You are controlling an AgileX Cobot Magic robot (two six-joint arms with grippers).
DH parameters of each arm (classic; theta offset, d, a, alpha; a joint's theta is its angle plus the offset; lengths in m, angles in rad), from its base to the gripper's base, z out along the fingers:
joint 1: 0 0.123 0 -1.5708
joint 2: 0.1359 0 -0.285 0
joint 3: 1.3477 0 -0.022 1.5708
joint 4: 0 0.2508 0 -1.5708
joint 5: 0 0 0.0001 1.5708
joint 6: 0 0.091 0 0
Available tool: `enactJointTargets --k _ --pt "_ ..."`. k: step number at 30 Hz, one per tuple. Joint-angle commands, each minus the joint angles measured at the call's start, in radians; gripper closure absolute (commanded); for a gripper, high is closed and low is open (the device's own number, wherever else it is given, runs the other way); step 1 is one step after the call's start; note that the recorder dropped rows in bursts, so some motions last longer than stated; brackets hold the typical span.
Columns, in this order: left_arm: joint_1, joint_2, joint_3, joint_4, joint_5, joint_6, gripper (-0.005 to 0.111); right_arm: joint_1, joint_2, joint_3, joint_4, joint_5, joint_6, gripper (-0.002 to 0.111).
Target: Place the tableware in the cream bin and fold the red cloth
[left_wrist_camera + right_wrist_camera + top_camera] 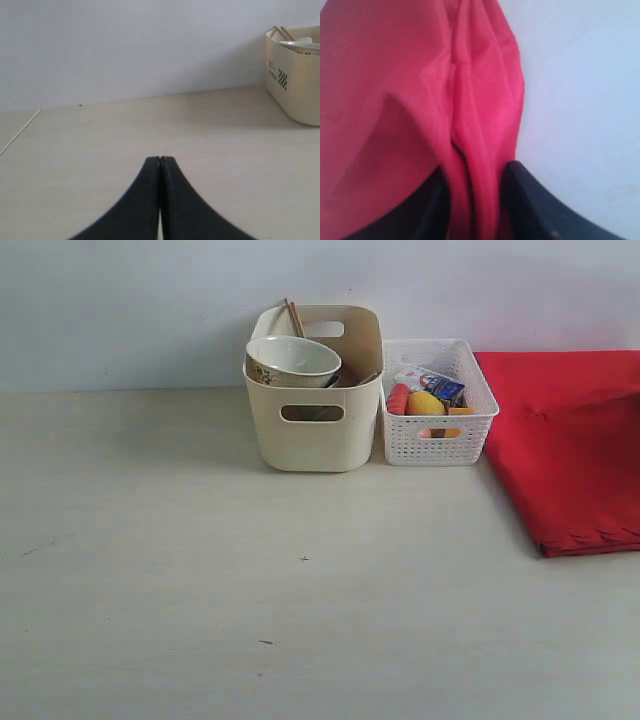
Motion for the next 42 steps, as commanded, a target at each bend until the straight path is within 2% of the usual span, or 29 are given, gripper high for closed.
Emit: enactJointTargets --k 1,4,11,13,19,22,23,29,37,42 --pt "0.004 -0.007 0.002 -0.003 0.002 -0.002 0.107 0.000 -0.031 -0.008 -0.021 -0.016 -0.063 0.046" --pt "0.004 -0.007 0.002 -0.003 0.002 -0.002 0.107 -0.002 -0.080 -0.008 -0.082 -0.033 -0.061 0.037" --pt "0.004 -0.007 0.002 -0.003 0.002 -0.002 0.107 -0.002 -0.255 -0.008 -0.384 -0.044 0.108 0.038" --pt "0.004 -0.007 0.002 -0.003 0.002 -0.002 0.107 0.000 -0.309 -0.008 -0.457 -0.021 0.170 0.046" --pt "0.004 -0.007 0.002 -0.003 0.002 -0.002 0.107 0.006 -0.456 -0.006 -0.552 0.087 0.299 0.092" --pt "0.004 -0.007 0.002 -0.003 0.002 -0.002 0.107 0.024 -0.532 0.002 -0.611 0.129 0.299 0.108" --pt "0.004 -0.007 0.002 -0.003 0.002 -0.002 0.107 0.031 -0.556 0.016 -0.624 0.131 0.299 0.108" --pt "-0.003 -0.007 0.002 -0.003 0.003 -0.002 0.107 0.088 -0.802 0.262 -0.637 -0.015 0.278 0.108" --pt "-0.071 -0.007 0.002 0.017 0.044 -0.002 0.107 0.222 -1.165 0.722 -0.642 -0.319 0.195 0.108" --pt "-0.107 -0.007 0.002 0.017 0.044 -0.002 0.107 0.293 -1.351 0.926 -0.642 -0.358 0.166 0.108"
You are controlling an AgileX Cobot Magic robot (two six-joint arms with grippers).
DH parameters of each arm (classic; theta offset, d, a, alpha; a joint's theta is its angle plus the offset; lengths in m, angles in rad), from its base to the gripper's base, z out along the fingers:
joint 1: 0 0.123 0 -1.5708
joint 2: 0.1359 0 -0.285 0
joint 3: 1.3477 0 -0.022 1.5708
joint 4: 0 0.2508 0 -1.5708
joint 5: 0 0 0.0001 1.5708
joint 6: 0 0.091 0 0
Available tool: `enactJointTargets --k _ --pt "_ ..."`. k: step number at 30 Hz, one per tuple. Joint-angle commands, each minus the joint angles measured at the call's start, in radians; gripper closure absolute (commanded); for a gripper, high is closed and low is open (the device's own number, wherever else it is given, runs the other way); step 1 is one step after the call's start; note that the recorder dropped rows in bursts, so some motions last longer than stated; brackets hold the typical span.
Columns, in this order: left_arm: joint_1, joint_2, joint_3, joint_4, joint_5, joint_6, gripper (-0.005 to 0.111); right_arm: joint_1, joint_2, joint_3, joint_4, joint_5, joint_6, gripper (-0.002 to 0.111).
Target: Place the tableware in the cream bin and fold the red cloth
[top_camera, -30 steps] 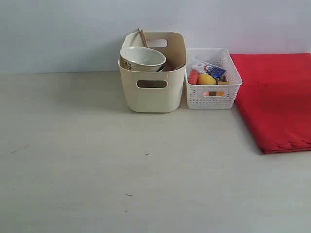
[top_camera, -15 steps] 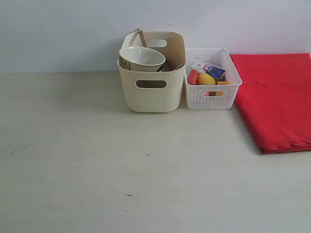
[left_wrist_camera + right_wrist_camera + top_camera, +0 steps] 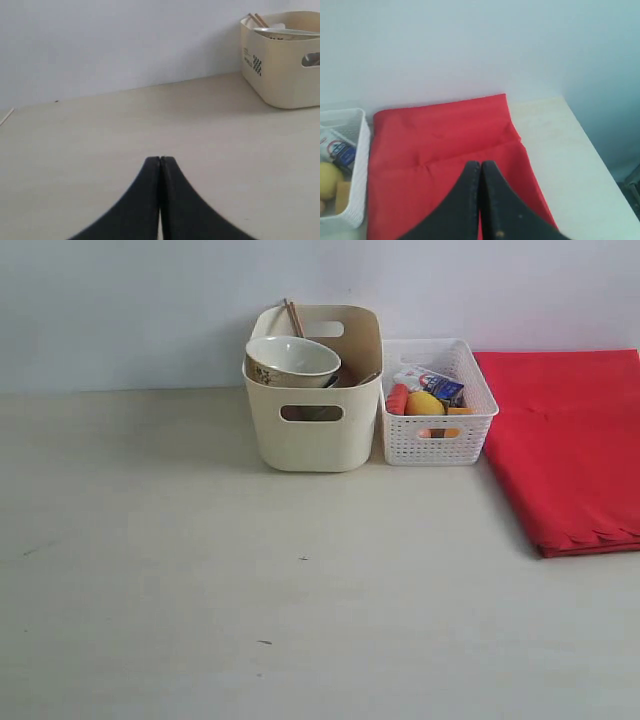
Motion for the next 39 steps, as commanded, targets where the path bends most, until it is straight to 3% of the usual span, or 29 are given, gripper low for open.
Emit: enactJointTargets --k 1,8,13,19,31,39 --pt "-0.036 -0.007 0.002 0.000 0.003 -0.002 0.107 0.065 -0.169 0.178 -0.005 -0.046 -0.030 0.108" --pt "-0.047 -0.007 0.002 0.000 0.003 -0.002 0.107 0.181 -0.577 0.510 -0.005 -0.082 -0.063 0.108" --pt "-0.047 -0.007 0.002 0.000 0.003 -0.002 0.107 0.181 -0.893 0.717 0.028 -0.014 -0.109 0.108" --pt "-0.057 -0.007 0.002 0.000 0.003 -0.002 0.107 0.181 -1.135 0.837 0.188 0.023 -0.236 0.108" --pt "-0.077 -0.007 0.002 0.000 0.003 -0.002 0.107 0.181 -1.198 0.875 0.335 0.057 -0.429 0.108" --pt "-0.077 -0.007 0.002 0.000 0.003 -0.002 0.107 0.181 -1.198 0.882 0.406 0.099 -0.398 0.108"
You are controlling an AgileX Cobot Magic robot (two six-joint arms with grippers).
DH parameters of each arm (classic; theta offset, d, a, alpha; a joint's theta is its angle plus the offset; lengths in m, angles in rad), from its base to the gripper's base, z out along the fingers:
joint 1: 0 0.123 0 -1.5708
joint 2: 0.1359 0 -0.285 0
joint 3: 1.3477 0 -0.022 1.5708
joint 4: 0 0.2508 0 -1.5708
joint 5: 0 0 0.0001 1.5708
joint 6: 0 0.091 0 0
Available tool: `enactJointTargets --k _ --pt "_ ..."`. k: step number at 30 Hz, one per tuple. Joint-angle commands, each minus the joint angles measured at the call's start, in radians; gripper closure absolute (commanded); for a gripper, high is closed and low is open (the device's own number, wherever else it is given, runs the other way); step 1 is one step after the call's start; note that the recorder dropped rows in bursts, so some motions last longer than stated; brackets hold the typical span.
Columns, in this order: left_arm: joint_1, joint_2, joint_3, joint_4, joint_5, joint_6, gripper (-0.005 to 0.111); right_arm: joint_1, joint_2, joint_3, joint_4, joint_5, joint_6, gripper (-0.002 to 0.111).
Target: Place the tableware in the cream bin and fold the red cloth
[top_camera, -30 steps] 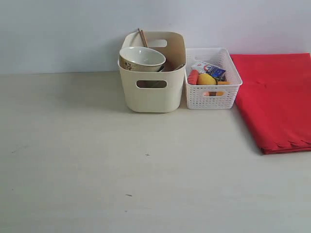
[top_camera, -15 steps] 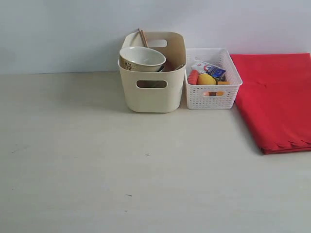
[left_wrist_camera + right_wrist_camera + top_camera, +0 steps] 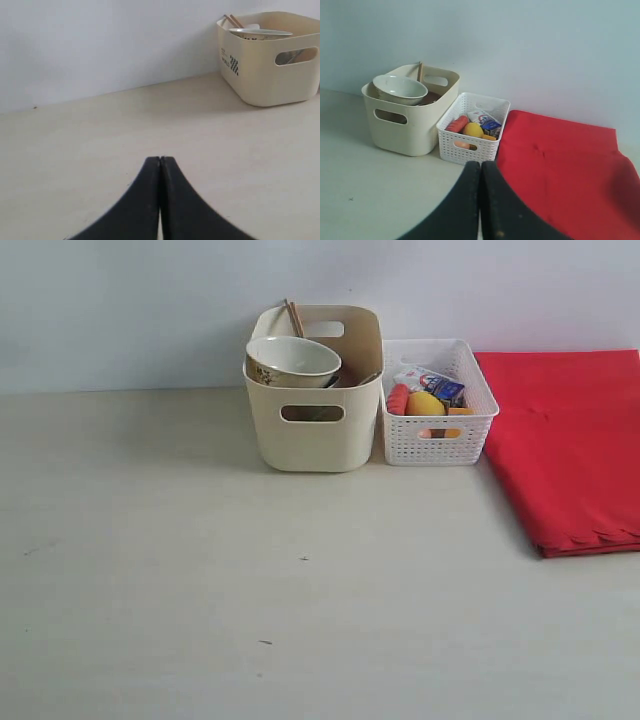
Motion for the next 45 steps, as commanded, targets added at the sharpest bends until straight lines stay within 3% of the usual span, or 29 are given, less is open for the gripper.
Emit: enactJointTargets --k 1,12,14,16,19,21,30,35,45 --pt "-0.006 -0.007 0.002 0.000 0.002 -0.002 0.107 0.001 -0.005 0.006 0.019 0.025 0.009 0.108" --pt "-0.003 -0.007 0.002 0.003 0.002 0.001 0.107 0.001 -0.005 0.006 0.019 0.025 0.009 0.108" --pt "-0.003 -0.007 0.002 0.071 0.002 0.036 0.107 0.001 -0.005 0.006 0.019 0.025 0.009 0.108" --pt "-0.003 -0.007 0.002 0.054 0.032 -0.041 0.107 0.001 -0.005 0.006 0.019 0.025 0.009 0.108" --pt "-0.003 -0.007 0.002 0.091 0.039 -0.336 0.107 0.001 -0.005 0.006 0.019 0.025 0.009 0.108" --pt "0.001 -0.007 0.002 0.143 0.065 -0.386 0.107 0.001 -0.005 0.006 0.017 0.024 0.009 0.108" --pt "0.099 -0.007 0.002 0.147 0.093 -0.381 0.107 0.001 -0.005 0.006 0.017 0.024 0.009 0.108" --pt "0.105 -0.007 0.002 0.147 0.103 -0.255 0.107 0.001 -0.005 0.006 0.017 0.024 0.009 0.108" --pt "0.105 -0.007 0.002 0.108 0.099 -0.318 0.107 0.001 -0.005 0.006 0.017 0.024 0.009 0.108"
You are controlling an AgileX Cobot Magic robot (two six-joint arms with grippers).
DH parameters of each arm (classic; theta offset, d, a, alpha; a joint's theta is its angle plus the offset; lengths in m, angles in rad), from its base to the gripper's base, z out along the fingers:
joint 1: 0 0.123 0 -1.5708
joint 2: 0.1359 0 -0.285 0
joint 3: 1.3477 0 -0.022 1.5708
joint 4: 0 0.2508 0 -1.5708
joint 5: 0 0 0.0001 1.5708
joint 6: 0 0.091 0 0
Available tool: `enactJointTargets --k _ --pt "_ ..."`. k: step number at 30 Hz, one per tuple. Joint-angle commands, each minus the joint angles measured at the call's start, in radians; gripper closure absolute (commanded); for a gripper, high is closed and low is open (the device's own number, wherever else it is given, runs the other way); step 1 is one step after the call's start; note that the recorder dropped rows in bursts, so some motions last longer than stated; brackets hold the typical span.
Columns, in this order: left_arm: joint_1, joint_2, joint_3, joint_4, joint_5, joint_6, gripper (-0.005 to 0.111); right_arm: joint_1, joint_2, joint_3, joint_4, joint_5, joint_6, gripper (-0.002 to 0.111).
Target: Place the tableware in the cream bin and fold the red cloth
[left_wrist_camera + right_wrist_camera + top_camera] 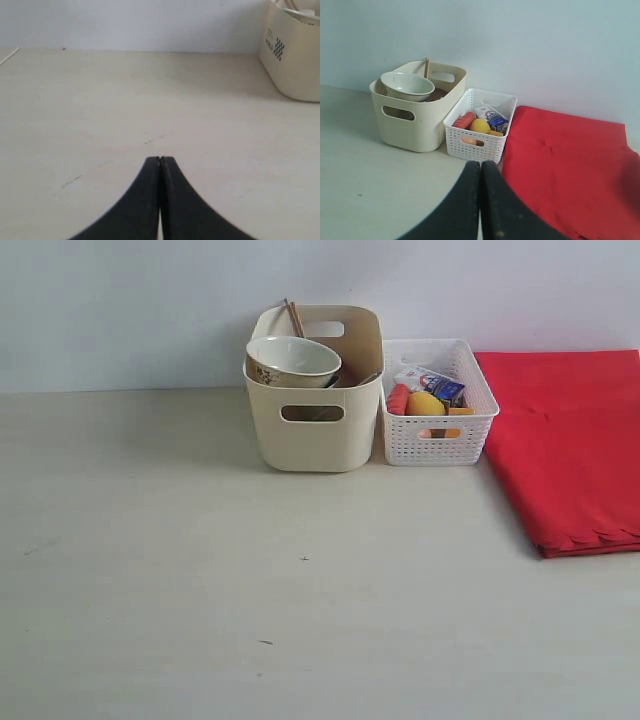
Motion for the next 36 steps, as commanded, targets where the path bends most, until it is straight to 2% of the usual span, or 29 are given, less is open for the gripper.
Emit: enactJointTargets --k 1,22,30,36 --pt "0.001 -0.007 0.002 -0.017 -0.011 -0.030 0.107 0.001 -0.005 0.006 0.005 -0.001 0.002 0.108" --pt "0.001 -0.007 0.002 -0.017 -0.011 -0.027 0.107 0.001 -0.005 0.006 0.032 -0.022 -0.027 0.108" --pt "0.001 -0.007 0.002 -0.017 -0.011 -0.027 0.107 0.001 -0.005 0.006 0.047 -0.029 0.018 0.108" --pt "0.001 -0.007 0.002 -0.017 -0.011 -0.027 0.107 0.106 -0.036 0.076 0.051 -0.182 0.018 0.108"
